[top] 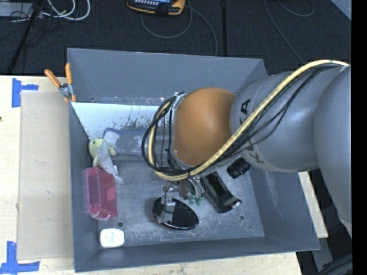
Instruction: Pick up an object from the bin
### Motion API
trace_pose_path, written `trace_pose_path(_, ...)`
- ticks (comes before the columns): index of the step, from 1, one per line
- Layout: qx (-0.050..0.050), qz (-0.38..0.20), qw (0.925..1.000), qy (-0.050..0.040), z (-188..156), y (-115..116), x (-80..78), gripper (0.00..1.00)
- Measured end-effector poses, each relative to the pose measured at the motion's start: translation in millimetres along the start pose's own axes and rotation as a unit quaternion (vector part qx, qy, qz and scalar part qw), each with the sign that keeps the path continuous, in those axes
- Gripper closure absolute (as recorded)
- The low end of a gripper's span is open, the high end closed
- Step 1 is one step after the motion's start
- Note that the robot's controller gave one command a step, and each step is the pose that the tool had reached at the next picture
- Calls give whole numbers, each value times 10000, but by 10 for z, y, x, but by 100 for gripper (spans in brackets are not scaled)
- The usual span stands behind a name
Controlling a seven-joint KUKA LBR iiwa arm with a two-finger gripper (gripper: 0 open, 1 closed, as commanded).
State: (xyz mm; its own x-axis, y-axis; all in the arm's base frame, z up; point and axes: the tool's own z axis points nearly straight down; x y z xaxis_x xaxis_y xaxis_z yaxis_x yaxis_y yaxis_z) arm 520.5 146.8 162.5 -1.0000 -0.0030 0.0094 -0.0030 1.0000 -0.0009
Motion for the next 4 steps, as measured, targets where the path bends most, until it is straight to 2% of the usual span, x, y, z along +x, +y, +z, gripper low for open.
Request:
trace_pose_path(1,-5,19,10000,-36,-42,-6,-19,0)
trace_pose_path(2,-15,-336,9994,-48,218,-284,121,0)
trace_pose_path(3,-3,-1352,9908,-15,940,-684,311,100)
trace_pose_path(4,-4,-1345,9909,-13,941,-684,311,100)
